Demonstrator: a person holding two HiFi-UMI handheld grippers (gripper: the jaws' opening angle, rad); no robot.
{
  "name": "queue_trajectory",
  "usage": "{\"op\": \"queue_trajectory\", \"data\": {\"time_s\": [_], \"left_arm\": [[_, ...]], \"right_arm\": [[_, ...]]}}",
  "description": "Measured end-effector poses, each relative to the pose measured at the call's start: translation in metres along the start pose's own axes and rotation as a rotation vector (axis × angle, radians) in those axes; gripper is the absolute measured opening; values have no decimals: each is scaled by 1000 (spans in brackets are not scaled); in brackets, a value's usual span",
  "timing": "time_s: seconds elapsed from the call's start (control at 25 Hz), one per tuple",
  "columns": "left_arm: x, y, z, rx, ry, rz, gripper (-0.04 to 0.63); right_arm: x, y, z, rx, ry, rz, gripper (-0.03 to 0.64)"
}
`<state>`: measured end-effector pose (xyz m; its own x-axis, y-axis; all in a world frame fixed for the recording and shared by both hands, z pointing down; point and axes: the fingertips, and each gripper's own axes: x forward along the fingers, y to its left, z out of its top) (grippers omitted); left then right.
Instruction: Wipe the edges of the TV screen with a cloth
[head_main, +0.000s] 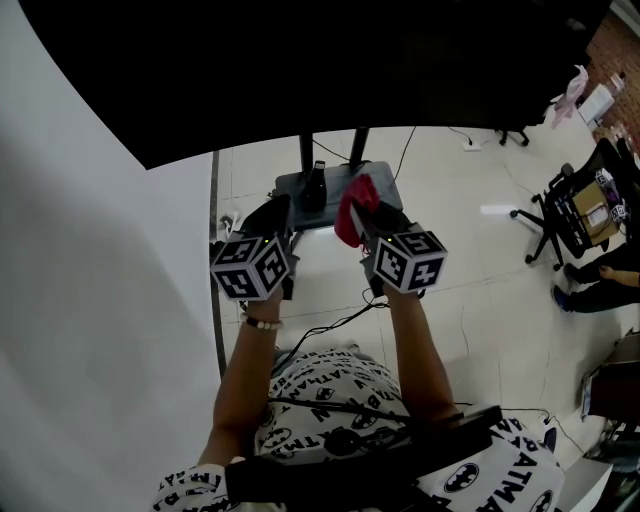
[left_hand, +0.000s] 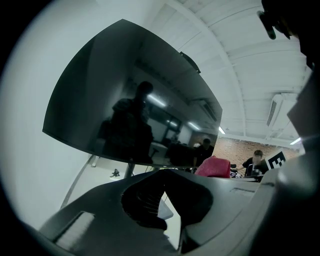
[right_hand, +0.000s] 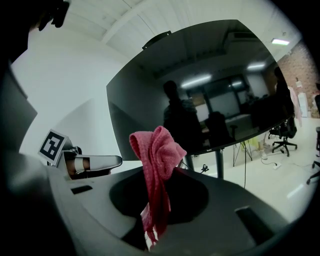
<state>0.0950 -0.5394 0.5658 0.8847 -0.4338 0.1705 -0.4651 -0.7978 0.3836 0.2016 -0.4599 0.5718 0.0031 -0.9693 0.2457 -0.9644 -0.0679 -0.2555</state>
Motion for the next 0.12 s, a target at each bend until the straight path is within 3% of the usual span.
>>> {"op": "queue_trajectory", "data": {"time_s": [0.12], "left_arm": [[-3, 0, -2, -4, -7, -3, -5]], "right_arm": [[-4, 2, 0, -2, -13, 7, 75]]}}
